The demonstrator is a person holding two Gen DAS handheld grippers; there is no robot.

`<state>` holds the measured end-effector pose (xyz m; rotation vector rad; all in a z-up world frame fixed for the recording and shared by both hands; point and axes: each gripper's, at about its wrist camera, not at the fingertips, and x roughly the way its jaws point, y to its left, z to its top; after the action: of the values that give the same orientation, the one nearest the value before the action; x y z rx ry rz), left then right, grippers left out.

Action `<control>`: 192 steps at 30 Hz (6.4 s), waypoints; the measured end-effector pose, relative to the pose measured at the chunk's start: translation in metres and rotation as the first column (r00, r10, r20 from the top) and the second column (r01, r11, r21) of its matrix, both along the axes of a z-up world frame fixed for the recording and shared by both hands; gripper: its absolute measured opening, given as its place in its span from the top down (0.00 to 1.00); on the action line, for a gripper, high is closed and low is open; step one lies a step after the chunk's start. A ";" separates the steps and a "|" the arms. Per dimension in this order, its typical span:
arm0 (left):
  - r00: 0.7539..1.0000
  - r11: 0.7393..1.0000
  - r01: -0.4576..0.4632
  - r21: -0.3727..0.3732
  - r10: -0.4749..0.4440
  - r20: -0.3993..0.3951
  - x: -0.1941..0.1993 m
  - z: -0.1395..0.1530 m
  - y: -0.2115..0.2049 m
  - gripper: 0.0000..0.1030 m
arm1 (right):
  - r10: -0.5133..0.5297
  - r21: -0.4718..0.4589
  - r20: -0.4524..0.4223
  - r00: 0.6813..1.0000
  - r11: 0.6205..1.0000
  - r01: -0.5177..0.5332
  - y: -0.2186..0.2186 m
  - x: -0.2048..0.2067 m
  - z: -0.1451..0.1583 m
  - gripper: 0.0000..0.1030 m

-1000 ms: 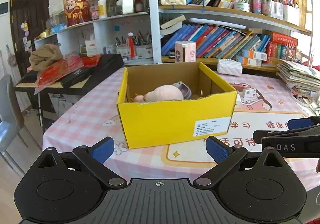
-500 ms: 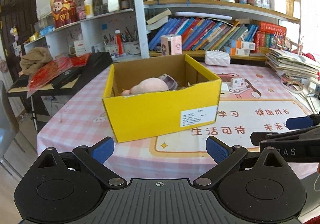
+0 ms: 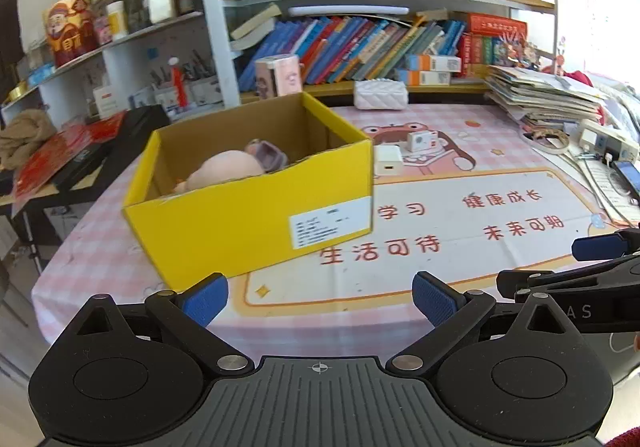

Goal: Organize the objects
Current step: 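Withdraw both tools from the box toward the white charger and small white box, then grasp the white charger with the left tool while the right tool grasps the white-red box, then carry the white charger and white-red box with both tools over the yellow box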

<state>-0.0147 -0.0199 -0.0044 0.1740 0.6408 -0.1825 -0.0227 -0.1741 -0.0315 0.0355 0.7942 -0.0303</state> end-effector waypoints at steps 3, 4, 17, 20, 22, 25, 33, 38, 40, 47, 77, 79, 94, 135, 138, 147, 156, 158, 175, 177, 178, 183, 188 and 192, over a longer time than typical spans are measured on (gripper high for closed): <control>1.000 1.000 0.017 0.001 -0.017 -0.007 0.006 -0.002 -0.010 0.03 | -0.024 0.001 -0.006 1.000 1.000 0.024 -0.010 0.002 -0.002 0.20; 1.000 1.000 0.022 0.001 -0.022 -0.008 0.008 -0.002 -0.014 0.03 | -0.029 0.001 -0.008 1.000 1.000 0.029 -0.013 0.003 -0.003 0.20; 0.998 0.998 0.062 -0.010 -0.062 -0.018 0.043 -0.004 -0.060 0.03 | -0.050 -0.014 -0.027 0.998 0.999 0.050 -0.056 0.038 -0.002 0.20; 0.997 0.997 0.069 -0.023 -0.069 -0.016 0.052 -0.004 -0.069 0.03 | -0.052 -0.019 -0.029 0.998 0.999 0.051 -0.067 0.049 -0.002 0.20; 0.997 0.997 0.076 -0.029 -0.077 -0.011 0.058 -0.004 -0.077 0.03 | -0.051 -0.024 -0.030 0.998 0.998 0.051 -0.073 0.058 -0.001 0.20; 0.996 0.996 0.084 -0.037 -0.084 -0.006 0.069 -0.005 -0.090 0.03 | -0.047 -0.034 -0.032 0.998 0.998 0.046 -0.084 0.070 -0.001 0.21; 0.997 0.995 0.074 -0.067 -0.075 -0.011 0.102 -0.008 -0.116 0.03 | -0.044 -0.060 -0.038 0.998 0.997 0.042 -0.114 0.103 0.000 0.21; 0.998 0.996 0.051 -0.074 -0.053 -0.015 0.118 -0.011 -0.127 0.03 | -0.031 -0.063 -0.037 0.999 0.998 0.029 -0.128 0.122 0.000 0.21; 0.999 0.997 0.039 -0.074 -0.041 -0.018 0.124 -0.012 -0.131 0.03 | -0.022 -0.061 -0.034 0.999 0.998 0.020 -0.133 0.130 -0.001 0.21; 1.000 0.998 0.004 -0.068 -0.006 -0.028 0.141 -0.015 -0.141 0.03 | 0.006 -0.059 -0.033 0.999 0.998 -0.008 -0.144 0.150 -0.002 0.21; 0.979 0.982 -0.188 0.019 0.189 -0.077 0.241 -0.049 -0.180 0.24 | 0.147 0.031 0.054 0.988 0.988 -0.149 -0.172 0.267 0.005 0.36; 0.973 0.978 -0.210 0.017 0.211 -0.090 0.253 -0.056 -0.180 0.24 | 0.155 0.034 0.041 0.987 0.987 -0.156 -0.171 0.278 0.001 0.36; 0.962 0.973 -0.228 -0.038 0.219 -0.164 0.296 -0.090 -0.169 0.59 | 0.257 0.012 0.011 0.966 0.966 -0.258 -0.151 0.330 -0.022 0.27; 0.981 0.980 -0.154 -0.122 0.137 -0.140 0.182 -0.032 -0.145 0.60 | 0.264 0.008 -0.001 0.965 0.965 -0.264 -0.133 0.308 -0.027 0.50; 0.987 0.981 -0.124 -0.150 0.107 -0.116 0.173 -0.024 -0.140 0.60 | 0.236 0.012 0.007 0.972 0.972 -0.236 -0.139 0.282 -0.014 0.50; 0.997 0.978 -0.025 -0.209 0.009 -0.077 0.128 -0.006 -0.110 0.60 | 0.106 0.048 0.030 0.994 0.993 -0.107 -0.137 0.200 0.020 0.50; 0.996 0.974 -0.052 -0.222 0.035 -0.081 0.081 -0.001 -0.045 0.60 | 0.060 0.041 -0.024 0.998 0.997 -0.059 -0.083 0.123 0.014 0.50; 0.994 0.971 -0.078 -0.225 0.058 -0.094 0.072 -0.003 -0.027 0.60 | 0.073 0.029 -0.031 0.997 0.997 -0.072 -0.067 0.111 0.012 0.50; 0.983 0.967 -0.145 -0.210 0.115 -0.146 0.009 -0.016 0.061 0.60 | 0.175 0.069 -0.123 0.977 0.983 -0.168 0.031 0.046 -0.012 0.50; 0.982 0.965 -0.155 -0.209 0.127 -0.141 0.003 -0.015 0.069 0.60 | 0.189 0.074 -0.128 0.974 0.981 -0.181 0.040 0.042 -0.012 0.50; 0.981 0.964 -0.160 -0.210 0.133 -0.139 0.001 -0.015 0.073 0.60 | 0.196 0.076 -0.129 0.972 0.979 -0.187 0.044 0.041 -0.013 0.50; 0.979 0.959 -0.183 -0.217 0.156 -0.134 -0.006 -0.013 0.087 0.60 | 0.230 0.075 -0.130 0.964 0.972 -0.222 0.062 0.035 -0.011 0.50; 0.979 0.958 -0.184 -0.221 0.160 -0.124 -0.010 -0.010 0.095 0.60 | 0.255 0.067 -0.136 0.957 0.967 -0.248 0.075 0.032 -0.010 0.50; 0.981 0.958 -0.182 -0.223 0.160 -0.112 -0.012 -0.008 0.098 0.60 | 0.260 0.063 -0.130 0.957 0.965 -0.254 0.080 0.031 -0.008 0.50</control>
<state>-0.0268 0.0782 -0.0120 -0.1167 0.7179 -0.0976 0.0085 -0.0940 -0.0392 -0.0275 0.9326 0.2344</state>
